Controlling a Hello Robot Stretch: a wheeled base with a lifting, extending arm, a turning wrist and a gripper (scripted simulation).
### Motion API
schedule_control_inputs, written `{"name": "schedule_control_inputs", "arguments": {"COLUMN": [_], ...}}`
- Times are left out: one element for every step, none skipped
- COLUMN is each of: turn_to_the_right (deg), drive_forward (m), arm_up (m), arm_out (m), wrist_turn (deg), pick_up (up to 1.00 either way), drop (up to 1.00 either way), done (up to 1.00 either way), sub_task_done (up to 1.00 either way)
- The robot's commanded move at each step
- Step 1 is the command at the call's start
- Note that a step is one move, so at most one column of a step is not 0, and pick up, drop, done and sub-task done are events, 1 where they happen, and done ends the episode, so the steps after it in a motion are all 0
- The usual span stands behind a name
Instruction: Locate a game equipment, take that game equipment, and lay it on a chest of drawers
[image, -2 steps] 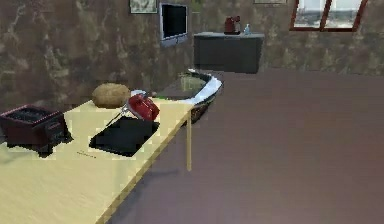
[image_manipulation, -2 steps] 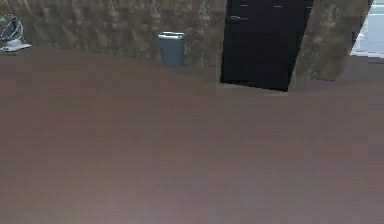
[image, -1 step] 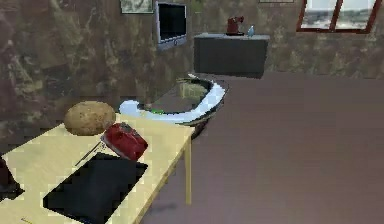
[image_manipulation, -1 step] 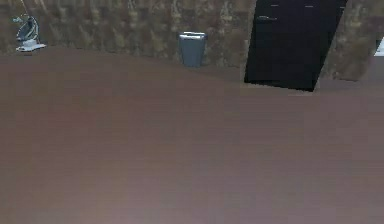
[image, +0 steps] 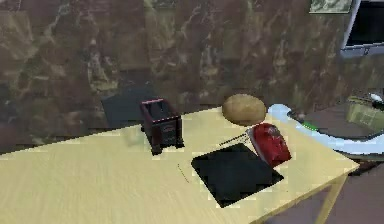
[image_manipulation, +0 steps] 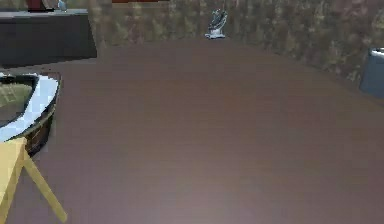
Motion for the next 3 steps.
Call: {"name": "schedule_control_inputs", "arguments": {"turn_to_the_right": [-45.0,-27.0,0.0], "drive_forward": [0.00,0.00,0.00], "arm_up": [0.00,0.00,0.50], "arm_out": [0.00,0.00,0.00], "wrist_turn": [0.0,0.0,0.0], "pick_up": [0.00,0.00,0.00], "drop": [0.00,0.00,0.00], "done": [0.00,0.00,0.00], "sub_task_done": [0.00,0.00,0.00]}}
